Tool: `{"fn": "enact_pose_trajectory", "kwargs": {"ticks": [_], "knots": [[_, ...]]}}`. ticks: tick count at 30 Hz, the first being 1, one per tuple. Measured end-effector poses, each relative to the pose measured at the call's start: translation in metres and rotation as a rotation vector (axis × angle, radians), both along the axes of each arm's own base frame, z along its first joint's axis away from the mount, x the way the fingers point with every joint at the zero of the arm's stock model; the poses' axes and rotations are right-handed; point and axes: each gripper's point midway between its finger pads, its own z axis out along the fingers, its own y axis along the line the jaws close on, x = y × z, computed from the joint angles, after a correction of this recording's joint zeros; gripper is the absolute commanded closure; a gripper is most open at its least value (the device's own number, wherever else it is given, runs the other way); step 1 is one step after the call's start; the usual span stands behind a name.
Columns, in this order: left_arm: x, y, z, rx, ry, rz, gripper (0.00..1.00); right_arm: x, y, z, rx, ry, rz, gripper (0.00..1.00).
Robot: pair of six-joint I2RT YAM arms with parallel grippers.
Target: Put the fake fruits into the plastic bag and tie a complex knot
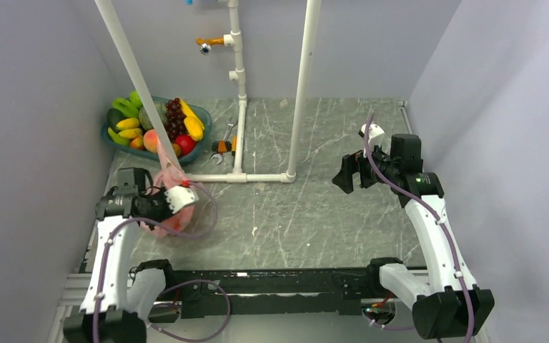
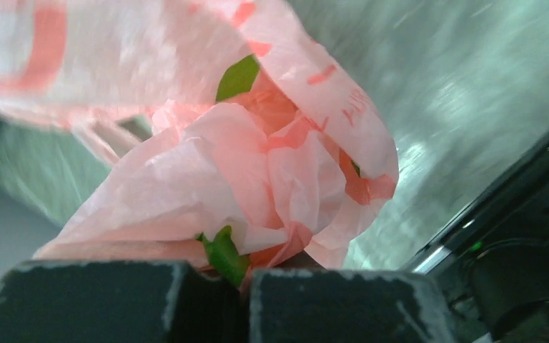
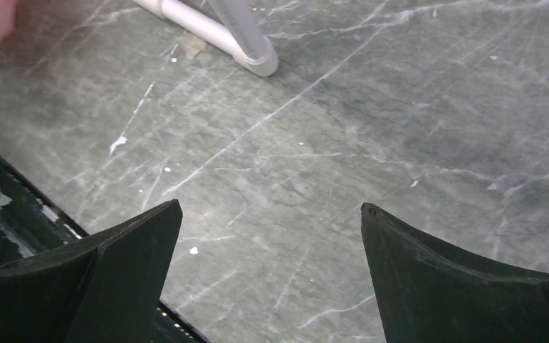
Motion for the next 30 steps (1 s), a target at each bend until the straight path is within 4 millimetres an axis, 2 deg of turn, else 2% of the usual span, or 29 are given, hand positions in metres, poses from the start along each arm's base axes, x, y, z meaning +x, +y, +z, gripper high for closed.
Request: {"fn": "enact_pose_trajectory", "kwargs": {"ticks": [4,10,15,18,21,25,30], "knots": [[-0.004,-0.071,0.025,-0.158,-0.08,-0.267,1.0,-0.008,0.006,0.002,0.055,0.02,-0.009,0.0],[-0.003,-0.182,0.082,-0.377,-0.242,-0.655,1.0,-0.014,0.015,0.003,0.128,0.077,-0.025,0.0],[-0.015,-0.264,0.116,-0.513,-0.372,-0.919,1.0,-0.018,0.027,0.011,0.221,0.107,-0.01,0.0],[-0.018,-0.297,0.127,-0.581,-0.426,-1.021,1.0,-0.025,0.039,0.018,0.277,0.106,0.03,0.0],[-0.014,-0.321,0.127,-0.64,-0.492,-1.076,1.0,-0.039,0.054,0.024,0.313,0.081,0.105,0.0],[-0.016,-0.336,0.118,-0.672,-0.517,-1.116,1.0,-0.063,0.078,0.028,0.325,0.062,0.222,0.0],[-0.01,-0.35,0.133,-0.711,-0.597,-1.131,1.0,-0.069,0.089,0.024,0.345,0.055,0.26,0.0]]}}
